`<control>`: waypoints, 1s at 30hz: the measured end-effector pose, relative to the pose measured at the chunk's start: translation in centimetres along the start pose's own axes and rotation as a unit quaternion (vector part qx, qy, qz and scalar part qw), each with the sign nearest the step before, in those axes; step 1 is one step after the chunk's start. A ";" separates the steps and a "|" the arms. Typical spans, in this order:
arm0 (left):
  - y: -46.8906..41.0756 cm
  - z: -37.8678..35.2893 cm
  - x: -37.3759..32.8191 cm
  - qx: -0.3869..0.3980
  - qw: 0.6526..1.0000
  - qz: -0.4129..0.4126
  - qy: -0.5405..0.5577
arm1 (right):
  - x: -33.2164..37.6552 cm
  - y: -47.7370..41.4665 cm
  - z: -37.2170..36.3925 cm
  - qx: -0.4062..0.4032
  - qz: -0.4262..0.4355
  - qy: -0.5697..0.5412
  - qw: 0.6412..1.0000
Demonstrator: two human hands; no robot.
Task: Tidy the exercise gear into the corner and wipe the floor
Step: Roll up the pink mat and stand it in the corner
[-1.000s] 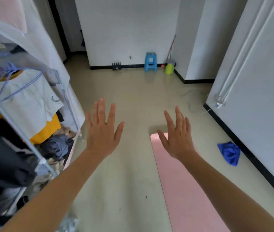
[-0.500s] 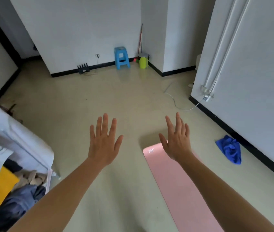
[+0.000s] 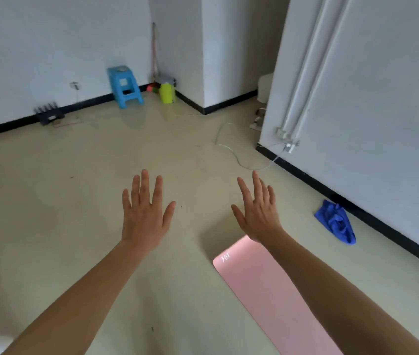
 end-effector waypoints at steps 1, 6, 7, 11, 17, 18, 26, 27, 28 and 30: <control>-2.2 -1.3 0.4 0.009 1.000 -0.019 0.013 | -0.2 -1.0 -0.5 0.002 -0.021 0.013 1.000; -13.6 -7.7 -1.8 0.036 0.984 -0.158 0.075 | -3.9 -4.3 -1.4 -0.017 -0.160 0.059 0.985; -15.6 -9.1 -3.0 0.038 0.978 -0.183 0.088 | -5.0 -4.4 -1.7 -0.025 -0.186 0.069 0.980; -22.2 -15.5 -9.0 0.060 0.952 -0.271 0.130 | -10.0 -5.0 -3.8 -0.034 -0.284 0.109 0.952; -28.5 -25.9 -16.5 0.135 0.917 -0.354 0.123 | -17.0 -6.5 -9.5 -0.014 -0.406 0.129 0.904; -29.5 -27.0 -17.5 0.143 0.909 -0.373 0.122 | -17.6 -6.9 -10.1 -0.006 -0.426 0.131 0.895; -36.7 -34.2 -26.3 0.165 0.837 -0.499 0.151 | -20.2 -9.5 -12.7 -0.010 -0.517 0.163 0.840; -37.2 -35.7 -27.7 0.169 0.823 -0.519 0.157 | -20.4 -9.6 -13.5 -0.015 -0.539 0.171 0.824; -37.4 -37.3 -28.9 0.179 0.806 -0.541 0.159 | -20.6 -9.5 -14.3 -0.020 -0.563 0.175 0.807; -37.3 -40.8 -31.0 0.199 0.774 -0.579 0.158 | -20.3 -9.5 -16.4 -0.028 -0.605 0.186 0.774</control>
Point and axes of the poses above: each hand's wrist, its own y-axis away from the middle knuckle, its own z-axis out of the back of the hand, x = y × z, the point moved 3 cm from there along -y, towards the middle knuckle, and after that the axes turned 15 degrees about -x, right-handed, at the moved point
